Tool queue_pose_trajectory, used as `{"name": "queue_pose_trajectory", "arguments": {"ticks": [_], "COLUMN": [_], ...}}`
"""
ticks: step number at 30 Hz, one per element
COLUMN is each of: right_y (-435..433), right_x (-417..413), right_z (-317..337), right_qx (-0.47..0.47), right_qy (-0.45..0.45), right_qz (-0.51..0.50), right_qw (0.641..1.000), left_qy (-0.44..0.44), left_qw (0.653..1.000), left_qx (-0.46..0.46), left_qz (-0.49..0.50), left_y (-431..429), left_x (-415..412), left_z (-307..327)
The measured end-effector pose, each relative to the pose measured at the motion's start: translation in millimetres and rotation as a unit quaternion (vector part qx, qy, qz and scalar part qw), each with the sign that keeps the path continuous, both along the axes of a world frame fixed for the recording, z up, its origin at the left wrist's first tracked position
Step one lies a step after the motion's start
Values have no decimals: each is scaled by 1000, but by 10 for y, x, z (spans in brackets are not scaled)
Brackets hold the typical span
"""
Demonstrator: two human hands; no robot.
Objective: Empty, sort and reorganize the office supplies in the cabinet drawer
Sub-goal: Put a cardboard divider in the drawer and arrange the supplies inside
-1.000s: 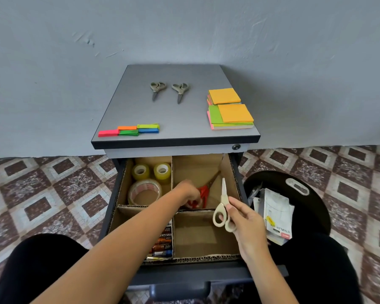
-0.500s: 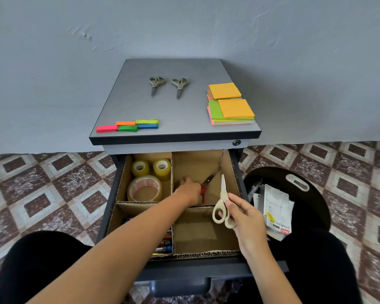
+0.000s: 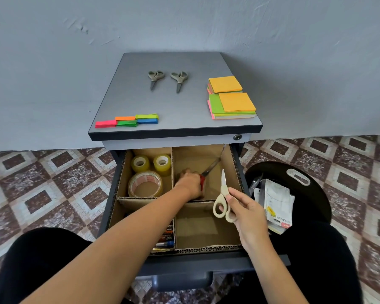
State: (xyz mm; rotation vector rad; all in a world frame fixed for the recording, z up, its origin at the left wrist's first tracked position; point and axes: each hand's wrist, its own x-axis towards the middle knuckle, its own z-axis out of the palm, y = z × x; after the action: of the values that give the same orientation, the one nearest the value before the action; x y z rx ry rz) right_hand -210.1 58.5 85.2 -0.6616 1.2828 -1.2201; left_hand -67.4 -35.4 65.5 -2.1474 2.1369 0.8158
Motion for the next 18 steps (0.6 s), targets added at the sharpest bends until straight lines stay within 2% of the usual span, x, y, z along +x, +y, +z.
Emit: {"name": "queue_pose_trajectory", "arguments": {"ticks": [5,8,11,15,18], "right_y": [14,-6,-100,-379,-635], "right_x": [3,9,24,124,301], "right_z": [54,102,182,291,236], "right_qx": [7,10,2,7,42], "right_qy": [-23,-31,-9,28,26], "right_qz": [-4,-6,10,80,111], "right_qw": [1000,999,1000,996,993], "left_qy": [34,103,130,77,34], "left_qw": [998,984,960,945,937], "left_qx": [-48,-143,-248,-312,-317], "left_qz": [10,-1,-23,64,144], "left_y": [25,178,449,726,846], "left_x": [23,149,406,888,1246], "left_z": [140,338,489,446,355]}}
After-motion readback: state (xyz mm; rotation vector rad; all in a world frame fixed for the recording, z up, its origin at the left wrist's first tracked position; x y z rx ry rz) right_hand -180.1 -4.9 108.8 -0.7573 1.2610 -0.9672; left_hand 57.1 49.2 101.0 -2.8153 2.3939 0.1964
